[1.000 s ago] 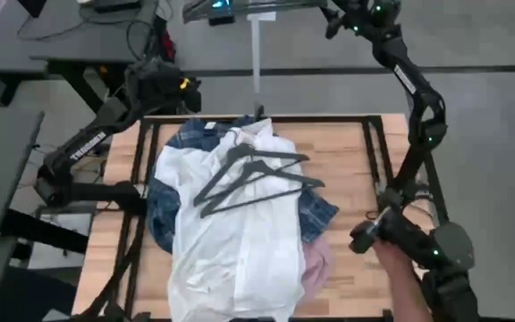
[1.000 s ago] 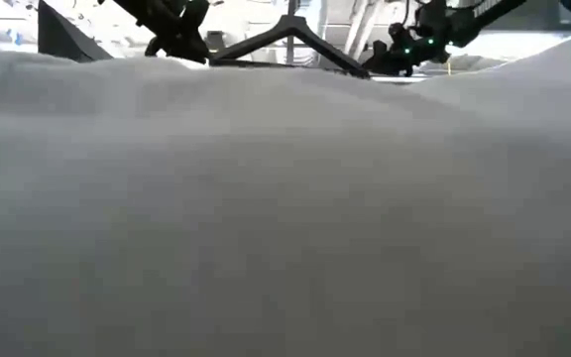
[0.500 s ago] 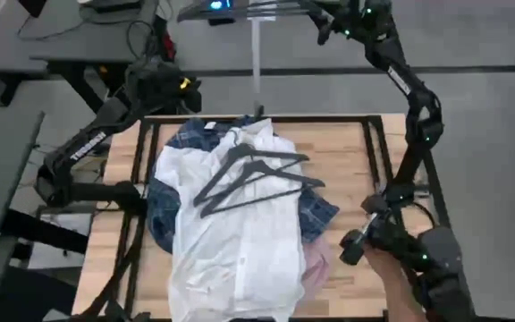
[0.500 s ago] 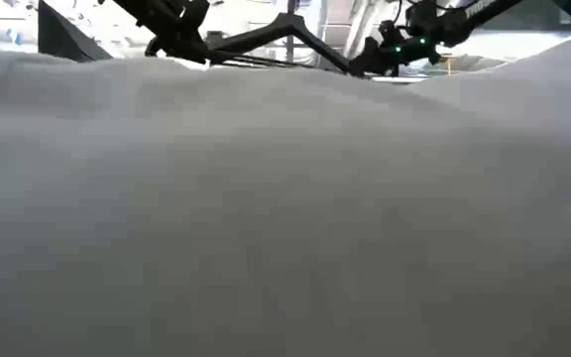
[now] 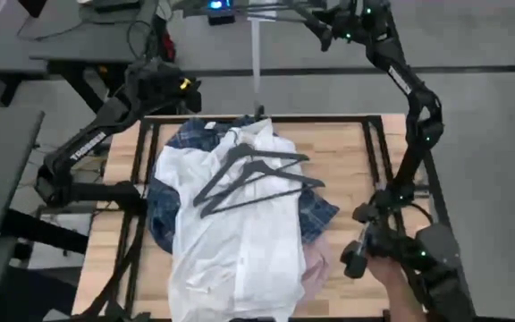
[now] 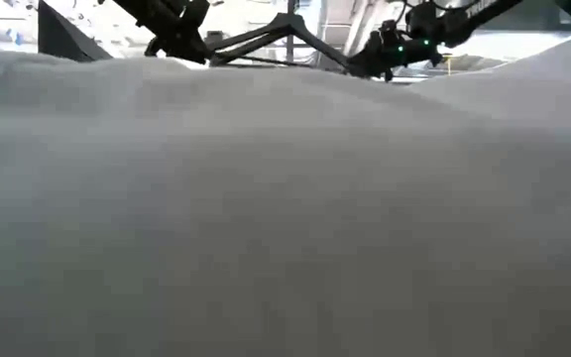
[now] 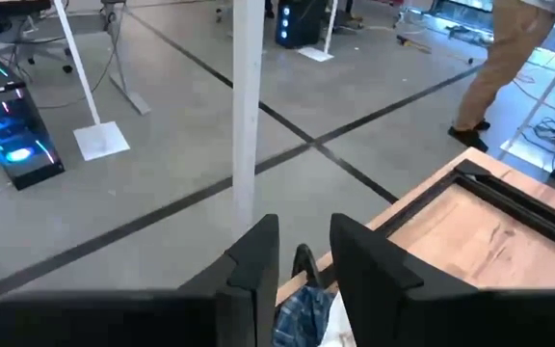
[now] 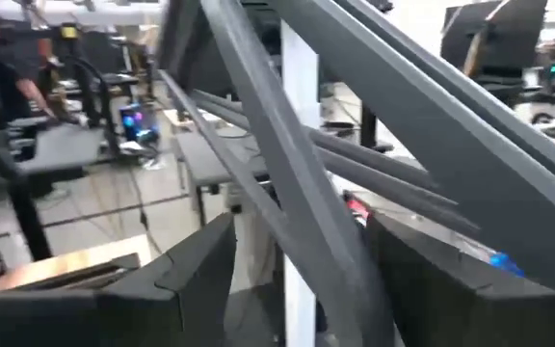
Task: Hang clothes
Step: Remove the hanger from the hanger rack
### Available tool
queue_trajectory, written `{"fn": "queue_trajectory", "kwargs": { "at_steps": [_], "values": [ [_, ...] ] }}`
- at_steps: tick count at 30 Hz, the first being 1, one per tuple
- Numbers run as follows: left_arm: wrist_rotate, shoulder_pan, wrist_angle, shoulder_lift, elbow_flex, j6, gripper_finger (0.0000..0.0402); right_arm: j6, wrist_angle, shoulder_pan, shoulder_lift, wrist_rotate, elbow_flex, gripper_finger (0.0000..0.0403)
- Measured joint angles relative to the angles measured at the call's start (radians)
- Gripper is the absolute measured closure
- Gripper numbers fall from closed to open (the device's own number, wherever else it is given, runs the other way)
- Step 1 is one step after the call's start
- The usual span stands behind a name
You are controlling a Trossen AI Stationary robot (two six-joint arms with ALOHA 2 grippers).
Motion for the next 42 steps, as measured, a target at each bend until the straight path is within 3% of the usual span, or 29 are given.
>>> {"fn": "queue_trajectory", "kwargs": {
  "at_steps": [4,8,18,33,42],
  "values": [
    [0.0,0.0,0.0,0.0,0.0,0.0,0.032,-0.004,0.002,0.0,-0.001,-0.055,0.0,0.0188],
    [0.0,0.0,-0.004,0.0,0.0,-0.002,0.032,0.02,0.039,0.0,-0.004,-0.1,0.0,0.0221],
    [0.0,0.0,-0.025,0.0,0.0,-0.005,0.032,0.053,0.057,0.0,-0.005,-0.156,0.0,0.0381],
    [0.002,-0.002,-0.022,-0.003,-0.001,-0.016,0.032,0.108,0.092,-0.034,-0.063,-0.169,0.0,0.0383],
    [0.005,-0.034,-0.019,-0.061,-0.001,0.045,0.032,-0.037,-0.194,-0.036,-0.164,-0.204,-0.001,0.0383]
  ]
}}
